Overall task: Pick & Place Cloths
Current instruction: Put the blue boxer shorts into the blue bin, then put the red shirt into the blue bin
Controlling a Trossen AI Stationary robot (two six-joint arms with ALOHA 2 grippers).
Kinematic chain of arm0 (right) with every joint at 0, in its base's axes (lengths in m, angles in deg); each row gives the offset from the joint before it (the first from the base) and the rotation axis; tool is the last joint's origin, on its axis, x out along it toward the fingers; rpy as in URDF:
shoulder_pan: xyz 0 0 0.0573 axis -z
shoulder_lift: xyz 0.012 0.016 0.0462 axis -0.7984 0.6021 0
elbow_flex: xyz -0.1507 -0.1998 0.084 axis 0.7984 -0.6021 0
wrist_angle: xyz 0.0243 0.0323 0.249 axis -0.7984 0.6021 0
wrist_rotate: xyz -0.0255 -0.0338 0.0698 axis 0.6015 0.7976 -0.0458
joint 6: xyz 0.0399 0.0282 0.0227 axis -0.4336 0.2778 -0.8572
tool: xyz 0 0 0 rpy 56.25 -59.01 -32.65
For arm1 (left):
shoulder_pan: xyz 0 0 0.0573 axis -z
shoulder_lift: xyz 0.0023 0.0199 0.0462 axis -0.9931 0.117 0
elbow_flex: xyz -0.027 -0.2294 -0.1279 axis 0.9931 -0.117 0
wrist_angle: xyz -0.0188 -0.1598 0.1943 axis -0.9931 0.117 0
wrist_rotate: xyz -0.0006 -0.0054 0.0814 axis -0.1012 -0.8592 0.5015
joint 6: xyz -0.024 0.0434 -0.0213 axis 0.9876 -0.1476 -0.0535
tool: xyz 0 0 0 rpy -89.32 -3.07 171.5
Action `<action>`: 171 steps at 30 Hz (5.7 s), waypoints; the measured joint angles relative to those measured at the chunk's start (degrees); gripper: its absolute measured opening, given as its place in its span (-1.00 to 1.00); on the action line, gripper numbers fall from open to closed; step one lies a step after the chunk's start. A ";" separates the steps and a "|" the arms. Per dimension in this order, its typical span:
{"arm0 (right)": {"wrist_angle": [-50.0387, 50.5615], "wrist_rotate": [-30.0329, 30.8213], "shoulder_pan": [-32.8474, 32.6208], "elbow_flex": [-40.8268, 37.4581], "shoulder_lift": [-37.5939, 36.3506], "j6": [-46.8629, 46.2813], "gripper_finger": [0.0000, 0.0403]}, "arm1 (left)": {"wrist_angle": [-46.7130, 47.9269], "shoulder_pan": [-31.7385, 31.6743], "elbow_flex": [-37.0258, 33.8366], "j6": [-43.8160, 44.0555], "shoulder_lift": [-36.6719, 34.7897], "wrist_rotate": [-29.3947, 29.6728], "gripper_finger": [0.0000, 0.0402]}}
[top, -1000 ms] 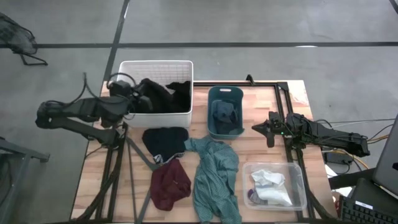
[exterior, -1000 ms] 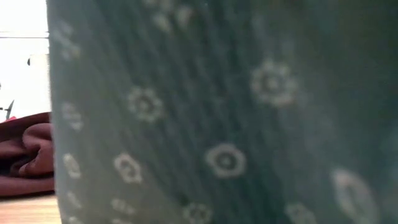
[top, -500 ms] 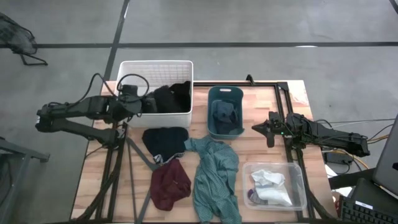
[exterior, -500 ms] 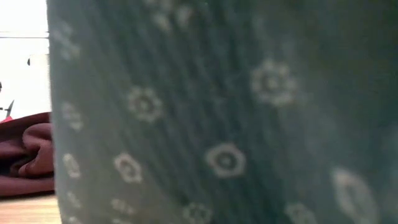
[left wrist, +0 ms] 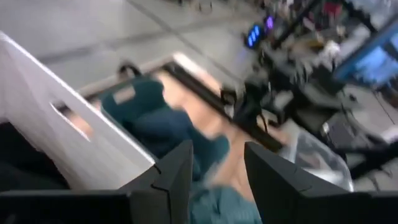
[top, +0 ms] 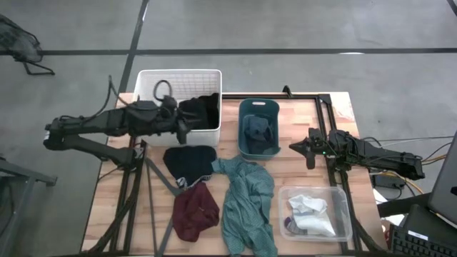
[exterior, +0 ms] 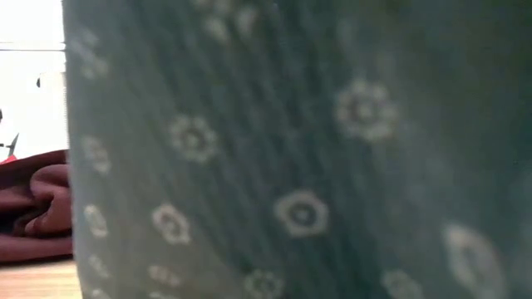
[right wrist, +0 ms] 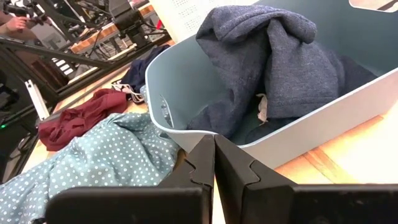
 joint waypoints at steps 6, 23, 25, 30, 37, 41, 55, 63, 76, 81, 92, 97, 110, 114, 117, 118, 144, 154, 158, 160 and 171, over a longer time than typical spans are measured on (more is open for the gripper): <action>0.00 0.00 0.00 0.00 0.00 0.00 -0.96 | 7.68 1.69 -0.24 6.66 5.37 -17.29 -0.25; 0.00 0.00 0.01 0.00 0.00 0.00 -0.96 | 28.65 10.25 -1.92 -1.33 24.35 -20.36 -0.26; 0.00 0.01 0.02 0.00 0.00 0.00 -0.96 | 27.14 10.25 -2.93 -3.01 26.49 -20.54 -0.26; 0.00 0.00 0.01 0.00 0.00 0.00 -0.96 | 26.39 10.25 -5.33 -3.62 31.97 -16.74 -0.26; 0.00 0.00 -0.01 0.00 0.00 0.00 -0.96 | 24.74 10.17 -8.45 -5.72 38.23 -14.46 -0.30; 0.00 0.01 0.02 0.00 0.00 0.00 -0.96 | 19.74 10.17 -8.73 -7.04 38.34 -17.19 -0.64; 0.00 -0.01 -0.01 0.00 0.00 0.00 -0.96 | 18.01 8.54 -6.17 -1.70 25.49 -13.07 -0.99; 0.00 -0.02 0.00 0.00 0.00 0.00 -0.96 | 16.94 7.96 -2.59 2.59 18.84 -13.21 -0.99; 0.00 0.00 -0.01 0.00 0.00 0.00 -0.96 | 16.71 2.49 24.16 -7.62 19.02 -8.50 -1.00; 0.00 0.01 0.01 0.00 0.00 0.00 -0.96 | 13.86 0.47 34.61 -13.24 21.54 -8.65 -1.00; 0.00 -0.01 0.00 0.00 0.00 0.00 -0.96 | 1.17 -5.03 50.89 -26.75 30.12 -8.79 -1.00; 0.00 -0.02 0.00 0.00 0.00 0.00 -0.96 | -1.50 -8.42 52.81 -26.91 36.14 -9.76 -1.00; 0.00 0.01 0.00 0.00 0.02 0.00 -0.96 | -22.22 -16.57 53.33 -11.65 44.44 -21.81 -1.00; 0.00 0.01 0.00 0.00 0.00 0.00 -0.96 | -20.58 -17.62 53.29 -10.66 45.28 -23.85 -1.00; 0.00 0.01 0.01 0.00 0.00 0.00 -0.96 | -15.54 -17.51 53.24 -9.22 46.06 -25.45 -1.00; 0.00 0.01 0.01 0.00 0.00 0.00 -0.96 | -13.25 -17.45 53.24 -8.84 46.47 -25.61 -1.00; 0.00 0.01 0.01 0.00 0.00 0.02 -0.96 | 22.11 -14.54 53.13 -5.56 65.32 -42.21 -0.84; 0.00 -0.02 -0.01 0.00 0.02 0.00 -0.96 | 23.02 -14.45 53.16 -6.50 59.77 -42.10 -0.36; 0.00 -0.02 -0.01 0.00 -0.01 0.00 -0.96 | 27.16 -13.16 53.16 -13.25 54.84 -42.07 -0.23; 0.00 -0.02 0.02 0.00 0.00 0.00 -0.96 | 30.59 -11.98 53.16 -17.25 52.10 -42.00 -0.21; 0.00 -0.02 0.02 0.00 0.00 0.00 -0.96 | 47.48 -4.02 45.75 -16.47 39.51 -34.63 -0.20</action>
